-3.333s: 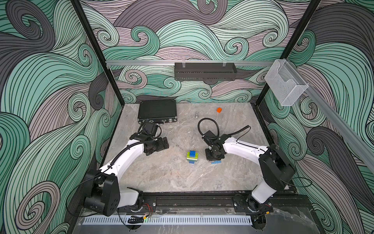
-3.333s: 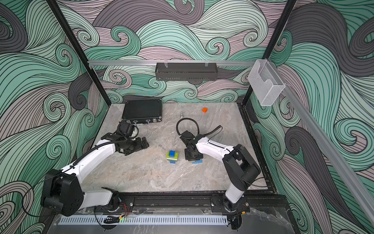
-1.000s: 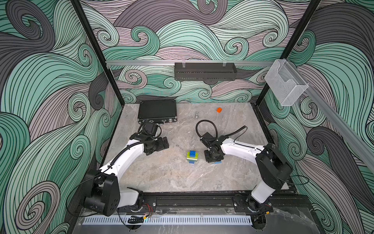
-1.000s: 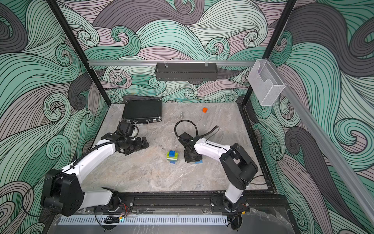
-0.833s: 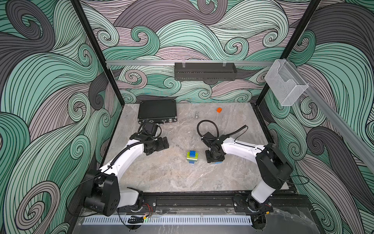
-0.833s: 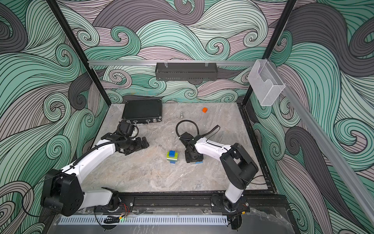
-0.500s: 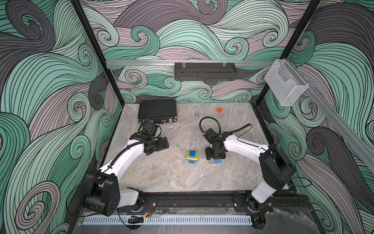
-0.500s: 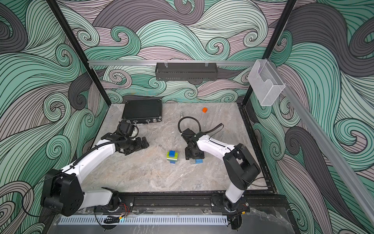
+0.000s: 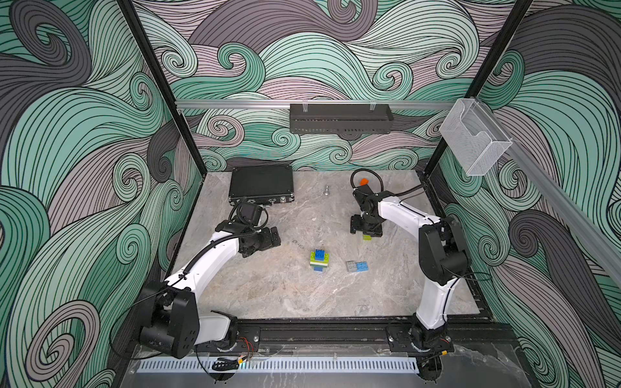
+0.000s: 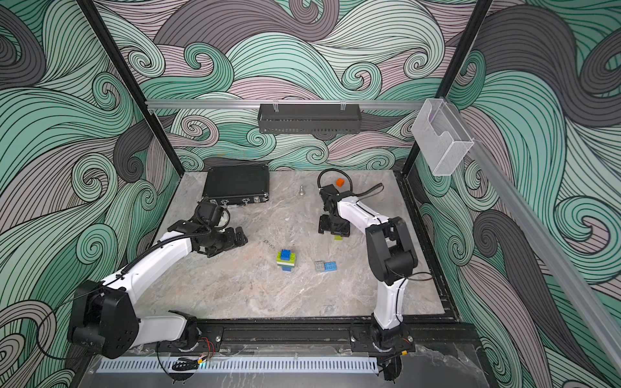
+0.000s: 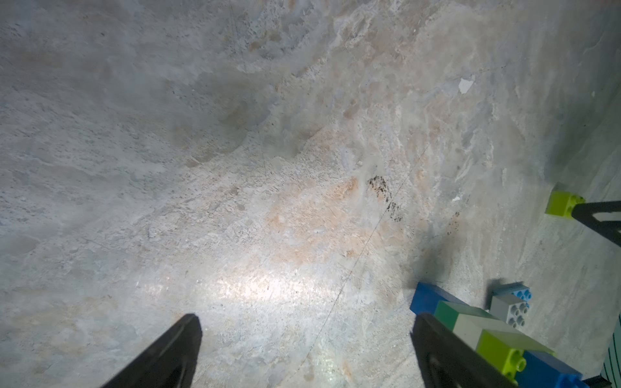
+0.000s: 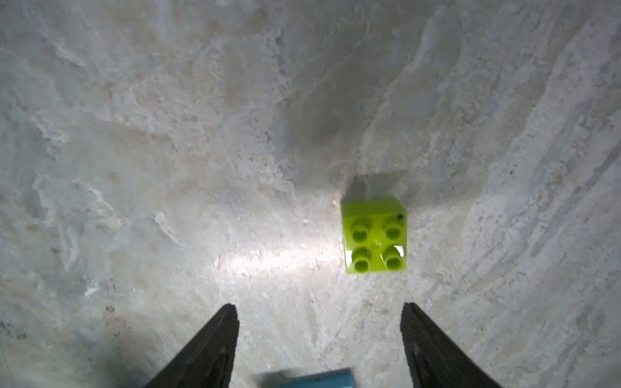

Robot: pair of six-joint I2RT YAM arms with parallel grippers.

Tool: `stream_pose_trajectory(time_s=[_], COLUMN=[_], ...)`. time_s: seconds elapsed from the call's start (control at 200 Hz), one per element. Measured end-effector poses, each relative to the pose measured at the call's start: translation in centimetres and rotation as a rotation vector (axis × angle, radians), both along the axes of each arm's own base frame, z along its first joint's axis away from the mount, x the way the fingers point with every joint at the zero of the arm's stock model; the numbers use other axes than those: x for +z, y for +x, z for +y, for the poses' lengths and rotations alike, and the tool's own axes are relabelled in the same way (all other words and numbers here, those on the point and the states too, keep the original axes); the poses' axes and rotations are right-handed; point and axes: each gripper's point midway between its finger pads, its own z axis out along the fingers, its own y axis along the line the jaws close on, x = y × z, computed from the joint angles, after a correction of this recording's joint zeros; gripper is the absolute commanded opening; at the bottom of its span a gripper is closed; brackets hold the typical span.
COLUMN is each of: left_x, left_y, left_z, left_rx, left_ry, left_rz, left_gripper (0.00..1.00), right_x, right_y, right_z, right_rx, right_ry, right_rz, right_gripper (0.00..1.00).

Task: Assemble a carrot with lego
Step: Pick up the lego brick from the center of the board.

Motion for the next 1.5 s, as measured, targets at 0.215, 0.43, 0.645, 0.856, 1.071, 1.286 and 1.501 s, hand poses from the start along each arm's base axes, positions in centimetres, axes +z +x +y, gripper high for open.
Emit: stream_pose_trajectory(time_s=[0.215, 0.43, 0.645, 0.856, 1.071, 1.286, 1.501], left_x=[0.0, 0.0, -0.2, -0.2, -0.2, -0.2, -0.1], left_y=[0.0, 0.0, 0.1, 0.1, 0.0, 0.0, 0.1], left_z=[0.0, 0.0, 0.0, 0.0, 0.0, 0.0, 0.0], left_rx=[0.000, 0.000, 0.000, 0.000, 0.000, 0.000, 0.000], left_ry=[0.000, 0.000, 0.001, 0.001, 0.001, 0.001, 0.000], left_rz=[-0.001, 0.000, 0.005, 0.005, 0.005, 0.005, 0.004], left_gripper=[0.98, 0.98, 0.99, 0.99, 0.99, 0.99, 0.98], right_x=[-1.5, -1.7, -2.6, -2.8, -2.8, -2.7, -0.9], right_y=[0.7, 1.4, 1.7, 1.8, 2.0, -0.1, -5.1], right_z=[-1.4, -3.7, -3.3, -3.1, -3.1, -3.3, -3.6], right_rx=[0.010, -0.019, -0.004, 0.005, 0.012, 0.017, 0.029], right_ry=[-0.041, -0.052, -0.034, -0.026, -0.022, 0.000, 0.048], right_rz=[0.027, 0.023, 0.022, 0.013, 0.005, 0.016, 0.039], right_gripper=[0.70, 0.62, 0.45, 0.25, 0.14, 0.13, 0.13])
